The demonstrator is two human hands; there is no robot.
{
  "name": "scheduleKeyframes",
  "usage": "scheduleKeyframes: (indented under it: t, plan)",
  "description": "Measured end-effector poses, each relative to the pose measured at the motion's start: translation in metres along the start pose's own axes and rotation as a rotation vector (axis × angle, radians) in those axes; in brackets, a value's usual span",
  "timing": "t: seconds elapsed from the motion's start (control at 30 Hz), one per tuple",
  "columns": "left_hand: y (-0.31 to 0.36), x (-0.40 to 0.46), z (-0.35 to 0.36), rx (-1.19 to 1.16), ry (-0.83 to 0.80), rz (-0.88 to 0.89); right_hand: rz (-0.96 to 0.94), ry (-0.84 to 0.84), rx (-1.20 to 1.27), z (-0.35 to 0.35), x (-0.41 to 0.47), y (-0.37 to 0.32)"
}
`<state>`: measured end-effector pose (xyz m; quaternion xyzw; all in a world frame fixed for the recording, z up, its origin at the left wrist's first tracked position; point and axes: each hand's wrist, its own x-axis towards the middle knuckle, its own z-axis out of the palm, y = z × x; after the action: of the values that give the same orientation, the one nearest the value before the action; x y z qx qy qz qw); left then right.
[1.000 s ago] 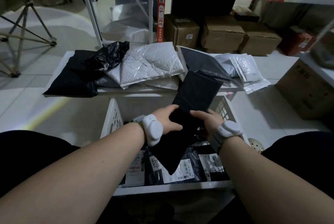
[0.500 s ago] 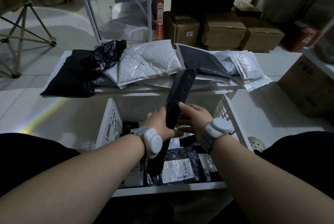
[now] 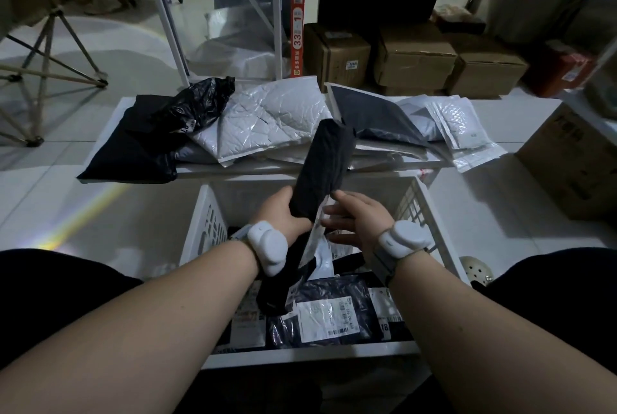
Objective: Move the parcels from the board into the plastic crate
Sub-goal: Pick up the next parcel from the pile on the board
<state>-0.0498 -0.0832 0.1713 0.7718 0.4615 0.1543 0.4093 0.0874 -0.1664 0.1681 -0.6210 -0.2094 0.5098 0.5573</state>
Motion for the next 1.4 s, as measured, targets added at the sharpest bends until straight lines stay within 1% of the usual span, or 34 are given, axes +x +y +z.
scheduleKeyframes:
  t: [0.1, 0.17, 0.27, 0.33, 0.37, 0.47, 0.57, 0.67, 0.83, 0.9, 0.97, 1.03, 1.07, 1.17, 1.23, 1.3, 1.4]
  plan:
    - [0.003, 0.004, -0.006, -0.124, -0.006, -0.025, -0.001, 0.03, 0.01, -0.002, 0.002, 0.0]
    - [0.004, 0.006, -0.008, -0.223, -0.027, -0.047, 0.011, 0.082, -0.005, -0.007, 0.005, 0.004]
    - [0.004, 0.009, -0.013, -0.403, -0.057, -0.071, 0.038, 0.153, -0.171, -0.015, 0.009, 0.01]
    - [0.003, 0.012, -0.016, -0.577, -0.068, -0.094, 0.046, 0.159, -0.283, -0.022, 0.013, 0.015]
    - [0.004, 0.013, -0.017, -0.672, -0.07, -0.112, 0.054, 0.155, -0.286, -0.025, 0.015, 0.018]
    - [0.007, 0.013, -0.019, -0.893, -0.119, -0.143, 0.115, 0.062, -0.128, -0.024, 0.013, 0.018]
    - [0.007, 0.013, -0.02, -0.97, -0.14, -0.139, 0.059, -0.035, 0.054, -0.016, 0.008, 0.015]
    - [0.007, 0.012, -0.02, -0.954, -0.168, -0.131, 0.027, -0.062, 0.102, -0.012, 0.004, 0.014]
    - [0.004, 0.015, -0.014, -0.806, -0.198, -0.133, 0.012, -0.004, 0.173, -0.011, 0.007, 0.012]
    - [-0.002, 0.015, -0.013, -0.627, -0.258, -0.147, -0.011, 0.022, 0.198, -0.012, 0.007, 0.011]
    - [-0.007, 0.012, -0.012, -0.421, -0.365, -0.154, -0.033, 0.053, 0.221, -0.013, 0.008, 0.011]
    - [-0.012, 0.008, -0.007, -0.303, -0.464, -0.136, -0.041, 0.077, 0.252, -0.016, 0.01, 0.011]
    - [-0.014, 0.007, -0.005, -0.268, -0.486, -0.12, -0.04, 0.085, 0.266, -0.017, 0.01, 0.011]
    - [-0.012, 0.004, -0.006, -0.207, -0.484, -0.071, -0.026, 0.072, 0.274, -0.017, 0.009, 0.012]
    - [-0.015, 0.006, -0.012, -0.181, -0.489, -0.069, -0.028, 0.073, 0.288, -0.017, 0.01, 0.013]
    - [-0.022, 0.009, -0.019, -0.128, -0.488, -0.081, -0.055, 0.104, 0.318, -0.02, 0.012, 0.012]
    - [-0.03, 0.009, -0.026, -0.034, -0.547, -0.112, -0.062, 0.187, 0.371, -0.029, 0.013, 0.008]
